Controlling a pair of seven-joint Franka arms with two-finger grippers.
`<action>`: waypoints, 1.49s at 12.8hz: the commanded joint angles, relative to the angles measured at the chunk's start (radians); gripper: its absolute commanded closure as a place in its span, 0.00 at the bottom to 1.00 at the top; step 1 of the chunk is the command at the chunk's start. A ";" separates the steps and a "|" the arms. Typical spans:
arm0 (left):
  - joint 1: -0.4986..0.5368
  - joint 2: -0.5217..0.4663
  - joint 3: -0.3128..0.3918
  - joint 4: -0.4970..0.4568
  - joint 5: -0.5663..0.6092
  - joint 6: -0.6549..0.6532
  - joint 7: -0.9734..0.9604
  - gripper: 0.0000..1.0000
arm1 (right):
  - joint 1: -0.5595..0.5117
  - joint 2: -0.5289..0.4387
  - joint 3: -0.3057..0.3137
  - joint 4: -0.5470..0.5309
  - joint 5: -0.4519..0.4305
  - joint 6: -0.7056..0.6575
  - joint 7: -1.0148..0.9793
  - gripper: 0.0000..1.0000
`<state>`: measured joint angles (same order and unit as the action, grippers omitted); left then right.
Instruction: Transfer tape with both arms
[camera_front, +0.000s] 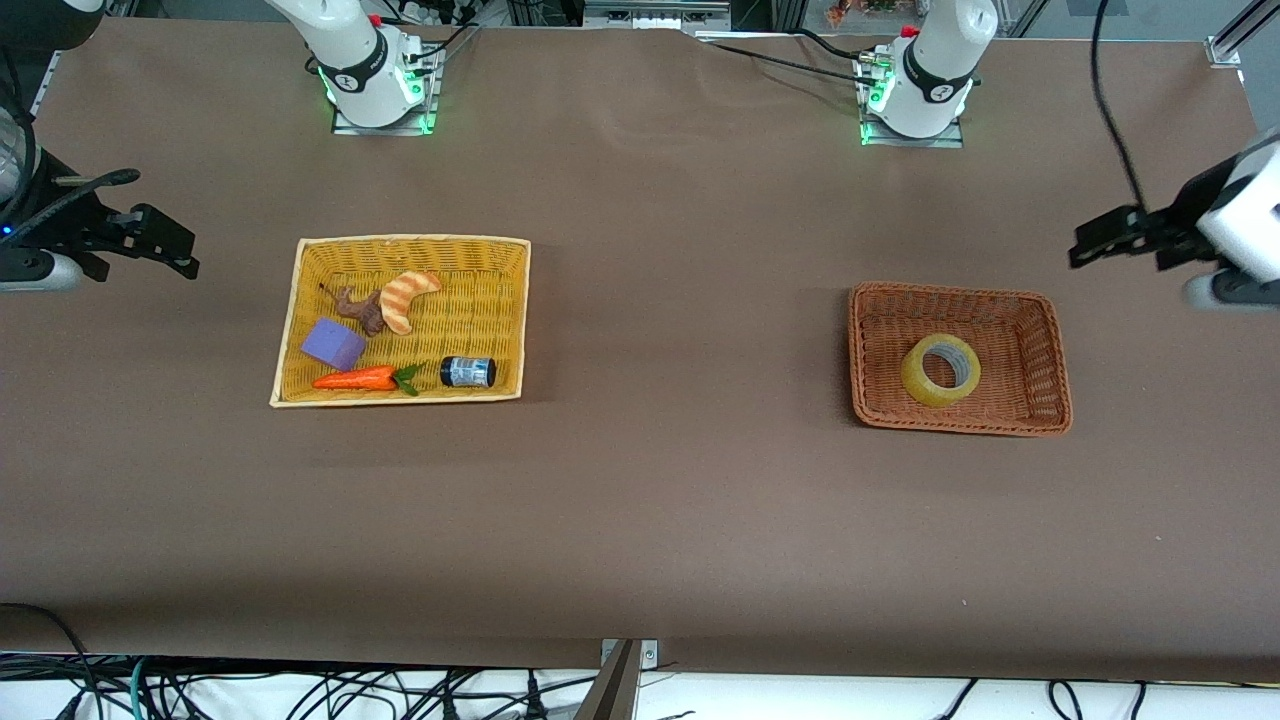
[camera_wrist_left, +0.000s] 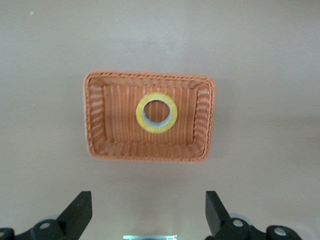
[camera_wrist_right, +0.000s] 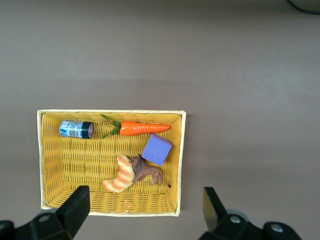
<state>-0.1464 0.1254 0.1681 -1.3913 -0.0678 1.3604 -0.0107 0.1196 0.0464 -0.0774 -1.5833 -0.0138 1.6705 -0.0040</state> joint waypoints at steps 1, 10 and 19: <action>0.021 -0.049 -0.007 -0.090 0.008 -0.041 0.025 0.00 | -0.005 0.003 0.005 0.014 0.005 -0.005 0.002 0.00; 0.036 -0.066 -0.007 -0.129 -0.013 -0.021 0.026 0.00 | -0.005 0.003 0.005 0.014 0.003 -0.005 0.002 0.00; 0.042 -0.066 -0.006 -0.127 -0.012 -0.014 0.041 0.00 | -0.006 0.003 0.005 0.014 0.000 -0.008 -0.002 0.00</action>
<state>-0.1144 0.0751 0.1628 -1.5104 -0.0679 1.3373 0.0071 0.1196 0.0464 -0.0774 -1.5833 -0.0138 1.6705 -0.0038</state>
